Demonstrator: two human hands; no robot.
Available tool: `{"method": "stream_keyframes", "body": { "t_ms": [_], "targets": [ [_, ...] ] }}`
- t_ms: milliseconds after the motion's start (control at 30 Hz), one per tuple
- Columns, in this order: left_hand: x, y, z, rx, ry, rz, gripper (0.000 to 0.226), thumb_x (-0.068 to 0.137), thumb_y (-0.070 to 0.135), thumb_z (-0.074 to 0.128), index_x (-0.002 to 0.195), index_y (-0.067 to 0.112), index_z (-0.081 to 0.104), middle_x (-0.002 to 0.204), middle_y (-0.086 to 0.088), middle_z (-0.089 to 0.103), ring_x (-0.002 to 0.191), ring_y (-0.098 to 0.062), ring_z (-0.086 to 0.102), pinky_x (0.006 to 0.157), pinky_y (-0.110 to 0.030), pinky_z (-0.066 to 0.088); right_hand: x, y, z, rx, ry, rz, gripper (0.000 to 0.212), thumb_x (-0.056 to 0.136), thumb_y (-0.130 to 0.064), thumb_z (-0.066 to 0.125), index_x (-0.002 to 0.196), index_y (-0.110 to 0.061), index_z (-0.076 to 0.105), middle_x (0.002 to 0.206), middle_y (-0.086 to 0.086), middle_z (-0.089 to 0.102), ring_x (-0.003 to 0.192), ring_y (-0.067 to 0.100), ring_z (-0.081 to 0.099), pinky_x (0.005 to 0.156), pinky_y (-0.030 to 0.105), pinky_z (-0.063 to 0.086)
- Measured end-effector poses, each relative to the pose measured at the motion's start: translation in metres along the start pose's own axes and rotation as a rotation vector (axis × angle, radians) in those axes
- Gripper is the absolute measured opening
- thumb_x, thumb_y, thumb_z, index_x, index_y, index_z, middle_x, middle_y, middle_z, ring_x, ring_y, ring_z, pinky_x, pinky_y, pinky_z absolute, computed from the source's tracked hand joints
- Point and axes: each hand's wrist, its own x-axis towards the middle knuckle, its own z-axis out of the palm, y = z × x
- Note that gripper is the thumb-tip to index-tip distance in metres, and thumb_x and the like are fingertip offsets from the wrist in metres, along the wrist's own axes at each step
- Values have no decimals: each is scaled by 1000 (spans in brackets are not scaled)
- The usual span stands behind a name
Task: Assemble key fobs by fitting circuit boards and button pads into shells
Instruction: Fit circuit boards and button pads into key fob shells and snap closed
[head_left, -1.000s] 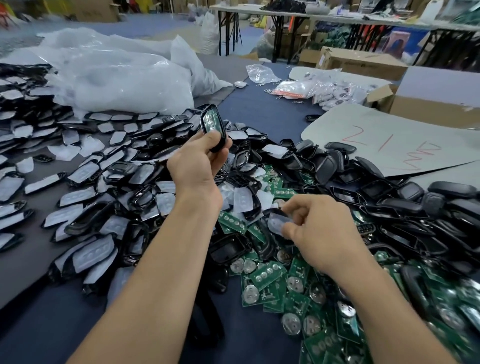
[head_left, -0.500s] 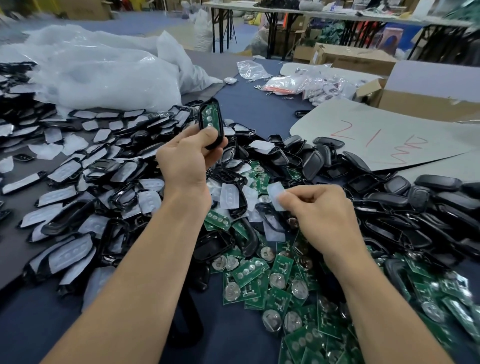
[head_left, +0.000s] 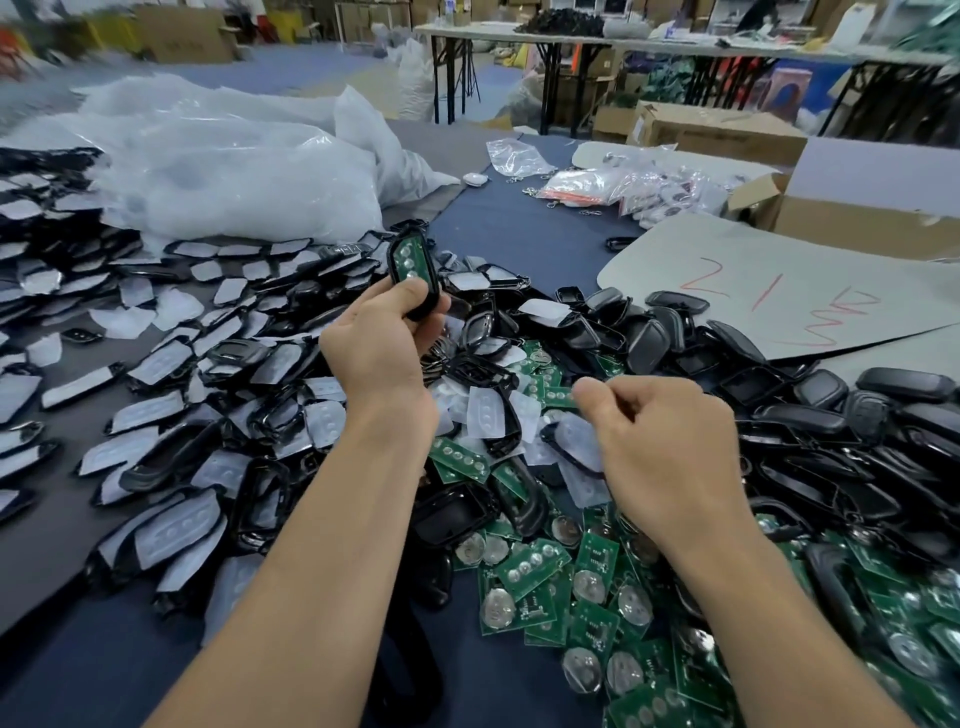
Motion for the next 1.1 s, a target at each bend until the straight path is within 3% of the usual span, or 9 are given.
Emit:
{"method": "stream_keyframes", "body": {
  "t_ms": [100, 200, 333, 433, 500, 600, 733, 900, 1100],
  "targets": [
    [7, 1, -4, -61, 124, 22, 9, 85, -7, 71, 93, -8, 71, 64, -7, 73, 56, -20, 72, 55, -21, 55, 14, -17, 9, -13, -61, -40, 28, 97, -27, 57, 76, -18, 73, 54, -5, 64, 46, 17, 49, 54, 33, 49],
    [12, -1, -6, -97, 176, 27, 7, 85, -8, 68, 92, -8, 70, 66, -9, 72, 54, -20, 69, 54, -23, 56, 39, -40, 23, -7, -121, -93, 27, 95, -16, 54, 84, -21, 79, 69, -9, 70, 53, 6, 50, 63, 29, 48],
    [16, -1, -6, -101, 182, 13, 5, 86, -8, 67, 89, -7, 70, 74, -13, 72, 56, -21, 69, 55, -24, 57, 83, -59, 52, -161, -223, -21, 21, 94, -27, 61, 84, -14, 75, 81, 6, 73, 78, 30, 65, 73, 33, 52],
    [17, 0, -7, -107, 172, -16, 4, 87, -8, 67, 87, -5, 70, 67, -8, 72, 55, -19, 69, 55, -22, 56, 93, -63, 71, -343, -265, -12, 25, 90, -37, 69, 97, -14, 72, 100, 9, 72, 100, 34, 66, 74, 33, 46],
    [16, 0, -5, -86, 164, -17, 5, 87, -8, 67, 89, -4, 71, 70, -9, 73, 56, -19, 70, 55, -22, 56, 87, -63, 75, -333, -168, -44, 18, 85, -34, 73, 96, -19, 73, 98, 4, 73, 102, 32, 65, 72, 32, 43],
    [12, -3, -3, 13, 147, 41, 12, 88, -6, 68, 83, 4, 72, 68, -4, 74, 60, -18, 72, 57, -23, 57, 76, -59, 65, -183, -61, -27, 5, 77, -22, 71, 80, -26, 73, 81, -6, 71, 90, 26, 66, 71, 30, 44],
    [6, -6, -2, 102, 91, 51, 7, 91, -2, 67, 93, 4, 70, 63, 4, 75, 64, -15, 76, 58, -24, 58, 58, -42, 37, 100, -8, 105, 12, 79, -18, 70, 72, -26, 67, 64, -10, 70, 72, 17, 69, 75, 33, 55],
    [-4, -12, 3, 189, -48, 37, 7, 86, 0, 61, 87, 7, 62, 71, -1, 76, 69, -19, 78, 55, -27, 58, 22, -6, -8, 609, -26, 298, 17, 83, 1, 78, 85, -14, 71, 56, 3, 65, 46, 16, 57, 44, 23, 43],
    [-27, -30, 15, 385, -341, 43, 20, 86, -5, 62, 85, 10, 75, 74, -12, 77, 61, -21, 74, 49, -24, 54, -3, 19, -22, 873, -9, 429, 21, 83, 10, 72, 83, -9, 65, 57, 4, 63, 44, 17, 55, 39, 22, 37]
  ]
}}
